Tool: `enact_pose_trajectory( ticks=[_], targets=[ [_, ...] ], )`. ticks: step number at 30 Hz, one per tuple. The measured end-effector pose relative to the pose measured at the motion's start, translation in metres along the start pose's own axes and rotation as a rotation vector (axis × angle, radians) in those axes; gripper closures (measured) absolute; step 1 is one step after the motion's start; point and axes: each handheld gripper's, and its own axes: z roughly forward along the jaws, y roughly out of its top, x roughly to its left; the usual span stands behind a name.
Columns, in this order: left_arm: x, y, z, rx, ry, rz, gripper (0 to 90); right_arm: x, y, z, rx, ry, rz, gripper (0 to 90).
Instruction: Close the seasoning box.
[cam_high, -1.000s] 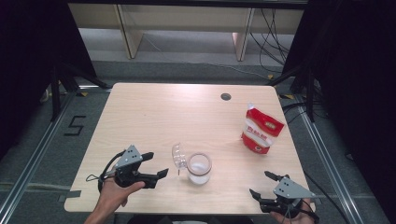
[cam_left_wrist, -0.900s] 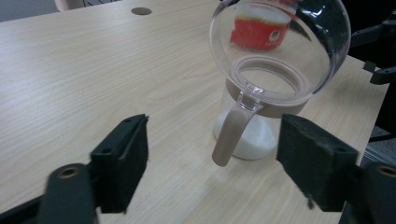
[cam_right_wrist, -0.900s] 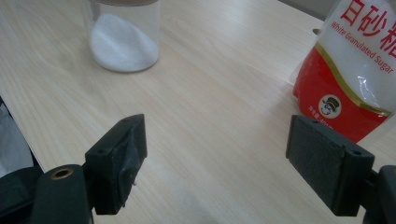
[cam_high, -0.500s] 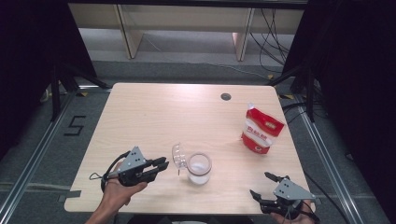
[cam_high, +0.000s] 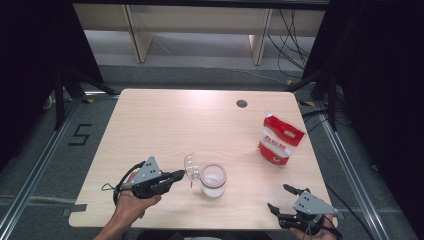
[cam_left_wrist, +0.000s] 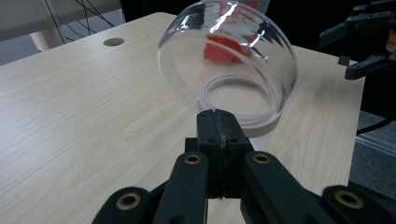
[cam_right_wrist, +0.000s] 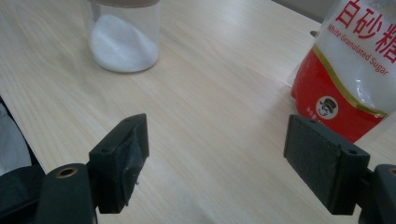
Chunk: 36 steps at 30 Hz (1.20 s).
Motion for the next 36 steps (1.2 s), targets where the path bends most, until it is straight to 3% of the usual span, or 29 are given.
enact_pose_trajectory(
  ticks=[3,4,6,8,17,21,25,34,36],
  targets=[
    [0.0014,0.0015,0.0012,-0.007,-0.005,0.017,89.1,-0.0018,0.0003,0.0002,-0.006,-0.003,-0.024,23.1],
    [0.0001,0.0016,0.0016,-0.005,-0.001,-0.001,89.1,-0.0017,0.0004,0.0001,-0.006,-0.003,-0.024,23.1],
    [0.0005,0.003,0.0019,-0.001,-0.005,0.026,89.1,-0.0017,0.0005,0.0002,-0.007,-0.003,-0.023,23.2],
    [-0.0012,0.0036,0.0025,-0.006,-0.005,0.011,89.1,-0.0018,0.0004,0.0002,-0.006,-0.003,-0.023,23.1],
    [-0.002,0.006,0.0041,-0.013,-0.017,0.036,89.2,-0.0018,0.0004,-0.0003,-0.005,-0.006,-0.025,23.2],
    [-0.0048,0.0061,0.0046,-0.007,-0.004,0.011,89.2,-0.0012,0.0006,0.0,-0.004,-0.004,-0.027,23.4],
    [-0.0039,0.0073,0.0055,-0.006,-0.011,0.031,89.2,-0.0014,0.0005,0.0,-0.002,-0.004,-0.027,23.3],
    [-0.0074,0.0082,0.0091,-0.019,-0.023,0.008,89.1,-0.0011,0.0008,0.0002,-0.006,0.004,-0.029,23.9],
    [-0.0071,0.0092,0.0086,-0.012,-0.018,0.026,89.1,-0.0011,0.0007,-0.0003,-0.003,-0.002,-0.024,23.9]
  ],
)
